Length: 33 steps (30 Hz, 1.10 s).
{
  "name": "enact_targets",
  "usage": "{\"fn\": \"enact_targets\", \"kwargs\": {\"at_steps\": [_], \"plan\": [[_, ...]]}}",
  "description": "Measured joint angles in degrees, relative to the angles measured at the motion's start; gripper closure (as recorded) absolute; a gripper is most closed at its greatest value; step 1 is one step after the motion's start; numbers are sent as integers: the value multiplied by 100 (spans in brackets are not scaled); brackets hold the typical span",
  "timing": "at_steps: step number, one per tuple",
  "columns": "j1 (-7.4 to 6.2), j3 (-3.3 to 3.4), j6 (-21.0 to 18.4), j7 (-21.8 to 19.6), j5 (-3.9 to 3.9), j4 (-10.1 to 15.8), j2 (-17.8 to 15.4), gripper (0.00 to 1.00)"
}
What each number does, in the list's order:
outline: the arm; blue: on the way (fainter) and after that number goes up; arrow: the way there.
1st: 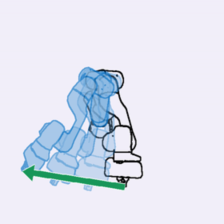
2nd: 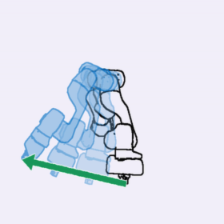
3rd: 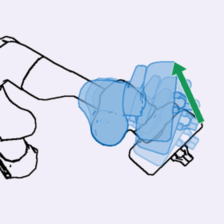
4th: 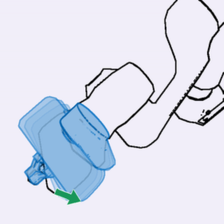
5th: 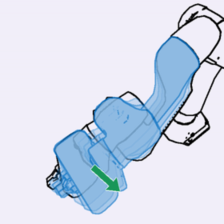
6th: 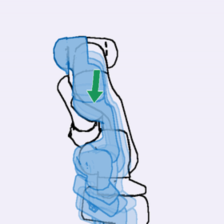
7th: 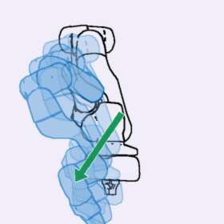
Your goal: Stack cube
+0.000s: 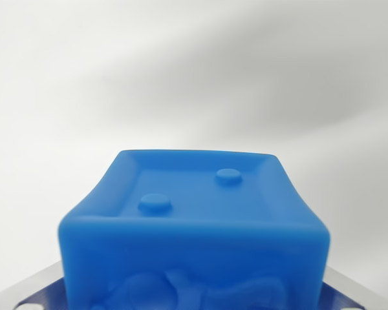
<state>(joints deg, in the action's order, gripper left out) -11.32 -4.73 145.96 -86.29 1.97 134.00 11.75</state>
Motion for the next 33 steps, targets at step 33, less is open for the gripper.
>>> {"fn": "enact_targets", "kwargs": {"at_steps": [33], "plan": [[529, 86, -317, 761, -17, -550, 232, 100]]}}
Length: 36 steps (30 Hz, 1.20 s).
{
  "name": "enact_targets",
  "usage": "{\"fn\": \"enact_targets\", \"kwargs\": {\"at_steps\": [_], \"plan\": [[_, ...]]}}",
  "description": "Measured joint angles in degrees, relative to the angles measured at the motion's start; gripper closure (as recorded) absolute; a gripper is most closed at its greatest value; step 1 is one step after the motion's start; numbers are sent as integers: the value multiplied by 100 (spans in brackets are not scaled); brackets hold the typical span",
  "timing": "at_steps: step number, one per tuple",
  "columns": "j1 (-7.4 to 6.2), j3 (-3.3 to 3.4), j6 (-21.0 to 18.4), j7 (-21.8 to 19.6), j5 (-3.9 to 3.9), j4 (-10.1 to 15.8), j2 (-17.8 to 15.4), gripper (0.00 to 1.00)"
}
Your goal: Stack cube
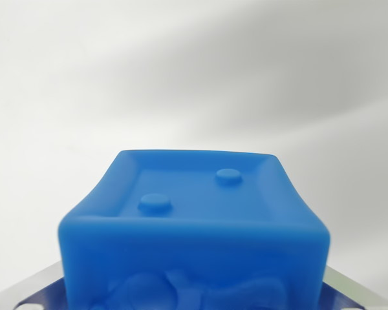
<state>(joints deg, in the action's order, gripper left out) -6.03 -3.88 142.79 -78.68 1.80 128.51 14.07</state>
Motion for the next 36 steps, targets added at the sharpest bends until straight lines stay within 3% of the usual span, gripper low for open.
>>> {"fn": "enact_targets", "kwargs": {"at_steps": [36], "plan": [[570, 49, -412, 763, -1, -807, 397, 100]]}}
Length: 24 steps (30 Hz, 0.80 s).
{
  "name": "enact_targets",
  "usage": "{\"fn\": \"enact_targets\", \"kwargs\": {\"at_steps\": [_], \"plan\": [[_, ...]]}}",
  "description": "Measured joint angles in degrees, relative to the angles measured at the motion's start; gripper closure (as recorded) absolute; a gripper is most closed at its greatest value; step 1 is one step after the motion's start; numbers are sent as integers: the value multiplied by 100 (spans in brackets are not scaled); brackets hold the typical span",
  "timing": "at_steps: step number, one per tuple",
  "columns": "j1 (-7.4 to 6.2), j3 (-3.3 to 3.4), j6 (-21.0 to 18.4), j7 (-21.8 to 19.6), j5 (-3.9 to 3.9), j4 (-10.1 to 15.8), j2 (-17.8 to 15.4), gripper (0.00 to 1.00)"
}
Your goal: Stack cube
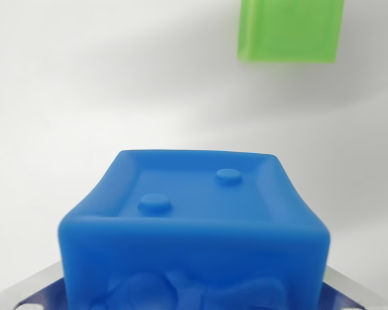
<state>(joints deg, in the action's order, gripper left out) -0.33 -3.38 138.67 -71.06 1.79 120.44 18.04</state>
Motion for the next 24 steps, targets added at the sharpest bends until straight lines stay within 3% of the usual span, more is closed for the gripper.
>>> {"fn": "enact_targets", "kwargs": {"at_steps": [24], "plan": [[332, 22, -309, 447, 0, -621, 313, 100]]}}
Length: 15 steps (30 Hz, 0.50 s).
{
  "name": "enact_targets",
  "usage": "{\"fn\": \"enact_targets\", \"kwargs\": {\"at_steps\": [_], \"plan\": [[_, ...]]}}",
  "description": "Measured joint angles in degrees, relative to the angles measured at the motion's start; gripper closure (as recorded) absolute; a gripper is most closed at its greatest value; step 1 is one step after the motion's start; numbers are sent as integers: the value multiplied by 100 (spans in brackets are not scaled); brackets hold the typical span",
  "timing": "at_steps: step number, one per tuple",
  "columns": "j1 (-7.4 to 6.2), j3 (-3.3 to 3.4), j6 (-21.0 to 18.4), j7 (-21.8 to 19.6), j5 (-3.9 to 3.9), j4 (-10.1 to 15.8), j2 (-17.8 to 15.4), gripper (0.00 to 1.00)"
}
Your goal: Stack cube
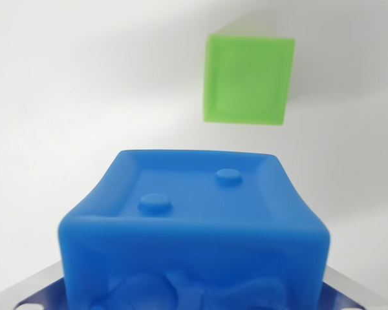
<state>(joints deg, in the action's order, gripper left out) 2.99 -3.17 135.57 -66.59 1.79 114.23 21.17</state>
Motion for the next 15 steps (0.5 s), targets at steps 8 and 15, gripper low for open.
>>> {"fn": "enact_targets", "kwargs": {"at_steps": [8, 15], "plan": [[99, 5, -104, 140, 0, -219, 112, 100], [183, 9, -197, 250, 0, -407, 208, 100]]}}
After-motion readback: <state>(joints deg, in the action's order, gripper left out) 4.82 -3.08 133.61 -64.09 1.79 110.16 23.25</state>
